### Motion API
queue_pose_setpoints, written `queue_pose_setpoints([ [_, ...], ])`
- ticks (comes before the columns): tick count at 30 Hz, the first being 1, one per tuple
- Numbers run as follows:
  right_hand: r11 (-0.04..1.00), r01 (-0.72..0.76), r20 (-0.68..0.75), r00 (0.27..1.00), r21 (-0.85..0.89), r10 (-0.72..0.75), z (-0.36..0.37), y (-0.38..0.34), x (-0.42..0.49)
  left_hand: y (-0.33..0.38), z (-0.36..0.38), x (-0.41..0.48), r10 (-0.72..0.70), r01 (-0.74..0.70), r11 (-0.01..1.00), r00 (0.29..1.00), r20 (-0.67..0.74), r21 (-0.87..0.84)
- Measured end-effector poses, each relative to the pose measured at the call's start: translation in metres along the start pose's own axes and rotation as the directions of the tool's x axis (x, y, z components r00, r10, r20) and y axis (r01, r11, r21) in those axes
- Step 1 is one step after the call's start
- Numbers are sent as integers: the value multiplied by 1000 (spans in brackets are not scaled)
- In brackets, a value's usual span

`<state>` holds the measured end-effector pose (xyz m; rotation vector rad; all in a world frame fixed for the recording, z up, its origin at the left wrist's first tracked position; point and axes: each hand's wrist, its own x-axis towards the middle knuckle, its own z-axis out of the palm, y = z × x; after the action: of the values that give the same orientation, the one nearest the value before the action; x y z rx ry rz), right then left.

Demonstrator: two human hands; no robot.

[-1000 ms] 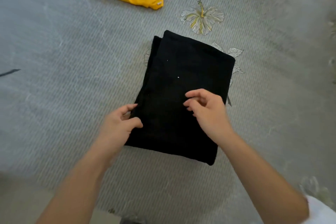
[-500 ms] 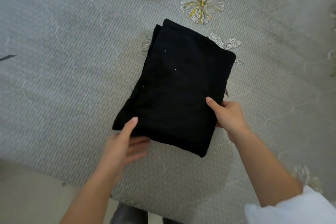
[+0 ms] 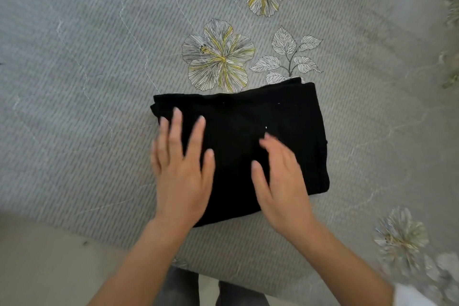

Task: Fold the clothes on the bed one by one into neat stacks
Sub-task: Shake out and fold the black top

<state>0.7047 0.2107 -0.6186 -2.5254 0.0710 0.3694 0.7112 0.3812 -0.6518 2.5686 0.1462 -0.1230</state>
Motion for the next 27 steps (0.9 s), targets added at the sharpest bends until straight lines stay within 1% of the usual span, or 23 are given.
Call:
queue_pose_setpoints([
  [1, 991, 58, 0, 998, -120, -58, 6, 5, 11, -3, 7, -5, 0, -5, 998, 997, 78, 60],
  [2, 970, 58, 27, 998, -236, -53, 10, 12, 22, -8, 14, -9, -43, 32, 996, 990, 131, 89],
  [3, 944, 21, 51, 999, -330, -4, 12, 24, 33, -15, 18, -9, -94, 80, 992, 984, 154, 94],
  [4, 918, -43, 44, 997, -395, 65, 11, 37, 42, -22, 22, -9, -126, 113, 990, 980, 157, 89],
  [5, 904, -121, 10, 991, -411, 137, 8, 52, 49, -25, 24, -8, -135, 124, 989, 980, 149, 77],
  [6, 904, -204, -36, 978, -376, 206, 3, 64, 54, -27, 24, -7, -127, 120, 991, 982, 141, 58],
  [7, 912, -274, -78, 962, -305, 262, -2, 74, 57, -26, 25, -6, -116, 113, 993, 983, 139, 34],
  [9, 930, -339, -130, 938, -141, 322, -11, 85, 60, -24, 24, -6, -99, 102, 995, 987, 126, -22],
  [10, 933, -356, -144, 927, -49, 346, -16, 87, 62, -22, 22, -6, -101, 107, 992, 989, 105, -62],
  [11, 921, -381, -153, 909, 80, 389, -21, 87, 64, -21, 20, -7, -124, 134, 984, 989, 82, -121],
  [12, 879, -416, -144, 879, 234, 454, -26, 86, 65, -18, 16, -9, -180, 190, 961, 981, 65, -200],
  [13, 807, -455, -112, 843, 377, 527, -32, 85, 67, -16, 10, -11, -260, 266, 919, 964, 60, -293],
  [14, 723, -495, -60, 805, 482, 591, -37, 82, 67, -14, 4, -14, -351, 355, 852, 933, 84, -385],
  [15, 642, -536, 4, 769, 548, 639, -41, 80, 67, -13, -3, -16, -430, 443, 764, 892, 142, -469],
  [17, 512, -622, 153, 711, 592, 687, -47, 74, 64, -12, -16, -18, -522, 601, 550, 789, 324, -580],
  [18, 464, -655, 215, 687, 597, 694, -49, 70, 62, -12, -22, -17, -542, 671, 462, 731, 414, -580],
  [19, 430, -673, 256, 673, 602, 694, -51, 66, 58, -13, -28, -14, -555, 724, 414, 681, 478, -552],
  [20, 413, -678, 272, 667, 608, 694, -54, 62, 54, -14, -34, -11, -564, 758, 398, 646, 514, -516],
  [21, 405, -674, 270, 666, 618, 695, -58, 58, 48, -13, -41, -7, -564, 774, 403, 631, 533, -489],
  [22, 398, -664, 262, 668, 633, 696, -62, 53, 41, -11, -49, -4, -551, 772, 425, 635, 541, -473],
  [24, 385, -635, 247, 679, 670, 691, -73, 45, 16, -6, -68, 0, -497, 742, 487, 669, 553, -460],
  [27, 362, -602, 229, 686, 712, 691, -89, 38, -43, 11, -101, -6, -373, 682, 583, 708, 599, -442],
])
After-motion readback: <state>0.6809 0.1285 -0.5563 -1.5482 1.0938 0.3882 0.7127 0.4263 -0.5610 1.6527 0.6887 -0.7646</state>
